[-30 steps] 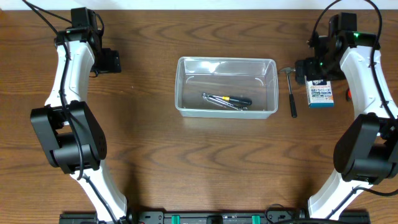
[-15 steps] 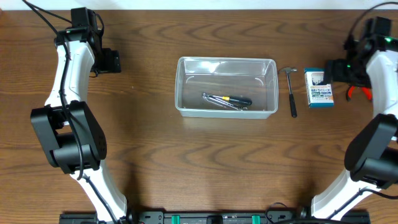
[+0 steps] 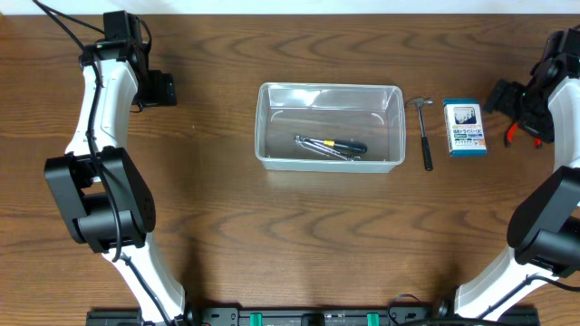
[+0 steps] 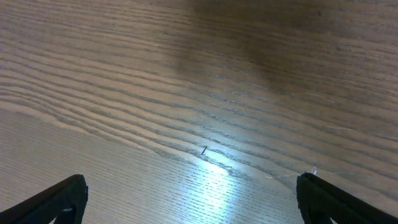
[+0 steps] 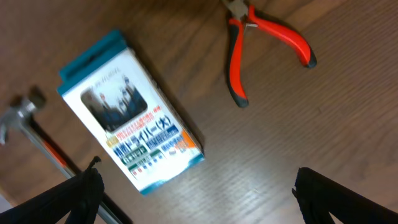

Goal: Pack container
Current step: 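Move the open right gripper over the red-handled side cutters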

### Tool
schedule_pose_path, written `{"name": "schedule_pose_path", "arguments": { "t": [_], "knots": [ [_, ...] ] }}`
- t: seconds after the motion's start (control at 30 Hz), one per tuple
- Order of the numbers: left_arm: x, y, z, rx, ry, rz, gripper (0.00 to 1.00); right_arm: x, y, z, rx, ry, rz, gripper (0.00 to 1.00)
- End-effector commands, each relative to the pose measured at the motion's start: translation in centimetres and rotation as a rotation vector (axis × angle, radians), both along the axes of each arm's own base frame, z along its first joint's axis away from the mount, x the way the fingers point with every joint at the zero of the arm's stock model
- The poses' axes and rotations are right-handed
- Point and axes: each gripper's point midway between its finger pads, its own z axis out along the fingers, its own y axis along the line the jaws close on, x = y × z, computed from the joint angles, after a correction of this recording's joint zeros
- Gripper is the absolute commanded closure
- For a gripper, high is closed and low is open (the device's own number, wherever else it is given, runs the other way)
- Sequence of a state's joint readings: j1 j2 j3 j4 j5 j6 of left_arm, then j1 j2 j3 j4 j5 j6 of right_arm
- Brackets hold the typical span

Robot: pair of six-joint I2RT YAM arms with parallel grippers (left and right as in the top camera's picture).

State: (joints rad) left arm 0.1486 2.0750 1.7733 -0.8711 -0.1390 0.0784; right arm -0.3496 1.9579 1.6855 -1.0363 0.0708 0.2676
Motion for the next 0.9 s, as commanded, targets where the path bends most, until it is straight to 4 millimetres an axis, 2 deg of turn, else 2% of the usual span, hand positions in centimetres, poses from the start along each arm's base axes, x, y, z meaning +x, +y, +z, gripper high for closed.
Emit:
{"name": "schedule_pose_path", "arguments": {
  "t": [0.0, 0.2, 0.43, 0.53, 0.63, 0.87],
  "knots": [
    [-0.3, 0.3, -0.9, 0.010, 0.026, 0.007, 0.02, 0.1, 0.1, -0.4, 0.039, -0.014, -0.078, 0.01],
    [-0.3, 0.3, -0.9, 0.010, 0.026, 0.007, 0.02, 0.0, 0.6, -0.5, 0.071, -0.015, -0.084, 0.01],
    [-0.3, 0.3, -0.9, 0.010, 0.026, 0.007, 0.02, 0.9, 0.2, -0.2, 0.106, -0.082, -0.269, 0.01],
    [-0.3, 0.3, -0.9, 0.010, 0.026, 0.007, 0.02, 1.3, -0.5, -0.2, 0.112, -0.110, -0.320, 0.06],
    [-0.3, 0.3, -0.9, 0.010, 0.026, 0.007, 0.02, 1.3, -1.3, -0.7, 0.129, -0.116, -0.378, 0.01],
    [-0.3, 0.3, -0.9, 0.010, 0.026, 0.007, 0.02, 0.1, -2.7, -3.2, 0.159, -0.055, -0.466, 0.01]
  ]
}}
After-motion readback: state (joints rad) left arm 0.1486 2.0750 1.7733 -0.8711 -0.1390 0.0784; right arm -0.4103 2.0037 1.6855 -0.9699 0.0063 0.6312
